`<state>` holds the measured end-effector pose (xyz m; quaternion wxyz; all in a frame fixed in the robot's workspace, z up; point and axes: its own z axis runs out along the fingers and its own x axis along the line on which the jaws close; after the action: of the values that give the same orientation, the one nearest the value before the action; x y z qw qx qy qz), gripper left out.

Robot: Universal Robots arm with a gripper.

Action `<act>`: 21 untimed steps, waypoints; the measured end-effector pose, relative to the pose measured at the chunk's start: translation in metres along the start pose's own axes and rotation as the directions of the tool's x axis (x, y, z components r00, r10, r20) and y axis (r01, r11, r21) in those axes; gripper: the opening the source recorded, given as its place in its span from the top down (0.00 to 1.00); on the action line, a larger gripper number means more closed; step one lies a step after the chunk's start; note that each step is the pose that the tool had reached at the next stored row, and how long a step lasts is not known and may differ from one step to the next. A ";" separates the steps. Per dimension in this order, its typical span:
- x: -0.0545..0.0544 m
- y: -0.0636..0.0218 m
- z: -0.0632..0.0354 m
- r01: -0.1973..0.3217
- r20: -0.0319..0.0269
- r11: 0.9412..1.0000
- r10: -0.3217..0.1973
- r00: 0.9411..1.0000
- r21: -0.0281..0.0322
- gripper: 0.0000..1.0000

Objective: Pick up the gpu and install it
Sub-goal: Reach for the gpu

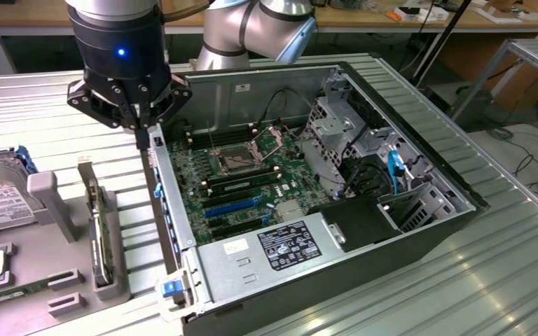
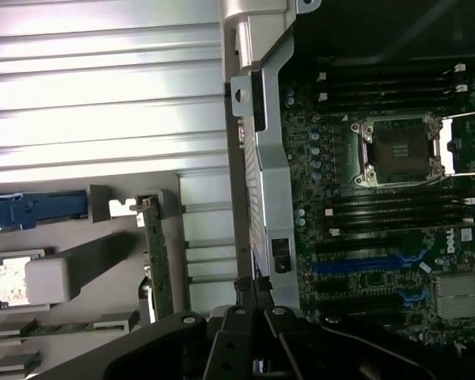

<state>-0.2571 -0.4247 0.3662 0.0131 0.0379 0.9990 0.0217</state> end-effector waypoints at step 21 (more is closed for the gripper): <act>0.020 -0.0235 0.0011 0.000 0.000 1.000 0.000 1.000 0.000 0.89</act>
<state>-0.2787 -0.4465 0.3635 0.0131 0.0379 0.9990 0.0217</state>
